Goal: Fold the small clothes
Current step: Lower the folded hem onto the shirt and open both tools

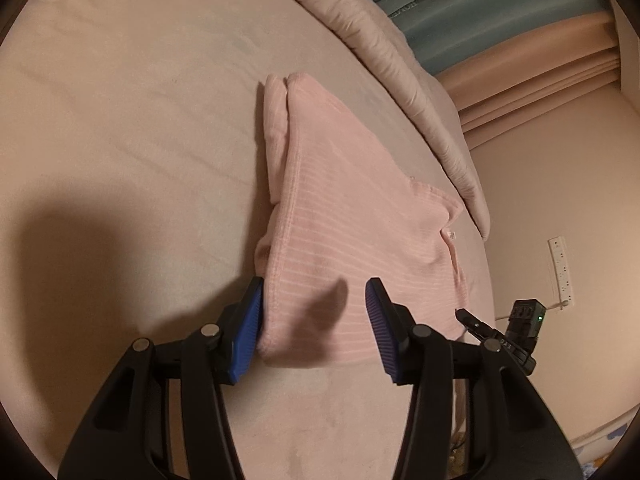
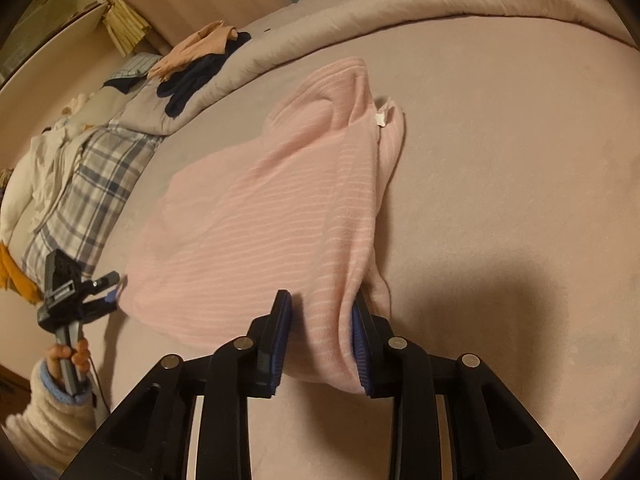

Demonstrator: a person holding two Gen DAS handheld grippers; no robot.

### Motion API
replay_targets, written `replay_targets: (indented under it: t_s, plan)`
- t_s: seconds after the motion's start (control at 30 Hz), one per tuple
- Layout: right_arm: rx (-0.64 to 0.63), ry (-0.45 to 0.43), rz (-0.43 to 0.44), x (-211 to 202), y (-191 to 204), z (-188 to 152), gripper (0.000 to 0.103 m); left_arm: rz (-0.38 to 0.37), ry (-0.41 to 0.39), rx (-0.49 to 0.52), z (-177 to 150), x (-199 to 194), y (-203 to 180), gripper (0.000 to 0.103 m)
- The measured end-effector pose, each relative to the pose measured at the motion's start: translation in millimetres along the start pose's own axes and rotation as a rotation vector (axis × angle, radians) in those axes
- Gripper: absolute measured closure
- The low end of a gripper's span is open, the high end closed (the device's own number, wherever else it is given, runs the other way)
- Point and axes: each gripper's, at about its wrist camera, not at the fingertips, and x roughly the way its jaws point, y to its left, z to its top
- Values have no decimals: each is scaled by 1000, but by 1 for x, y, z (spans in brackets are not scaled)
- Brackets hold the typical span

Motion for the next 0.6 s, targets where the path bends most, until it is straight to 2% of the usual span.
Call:
replay_targets:
  t_s: [0.03,0.1,0.17,0.2,0.23,0.3,0.43,0.53,0.6]
  plan:
    - [-13,0,-8,1,2,0,72,-3,-2,6,0,-1,-1,68]
    - [-32,1,-18,2,6,0,73,-19,-3,6,0,-2,1,75]
    - [-55,-6,-26,2,10,1,83,-39,-7,4,0,-3,2,87]
    - [-57,-11,-29,2,11,1,85,-49,-9,2,-1,-3,3,92]
    - [-57,-17,-29,1,11,1,89,-65,-16,-2,-3,-5,2,93]
    - [-52,-40,-23,-2,11,0,90,-86,-43,-2,-6,-11,0,93]
    - [-47,-97,14,-20,12,-8,92,-156,-104,-11,-14,-28,1,100]
    - [-39,-97,24,-24,9,-16,92,-153,-104,-35,-23,-33,13,100]
    - [-25,-63,5,-16,4,-22,92,-136,-88,-57,-28,-31,21,100]
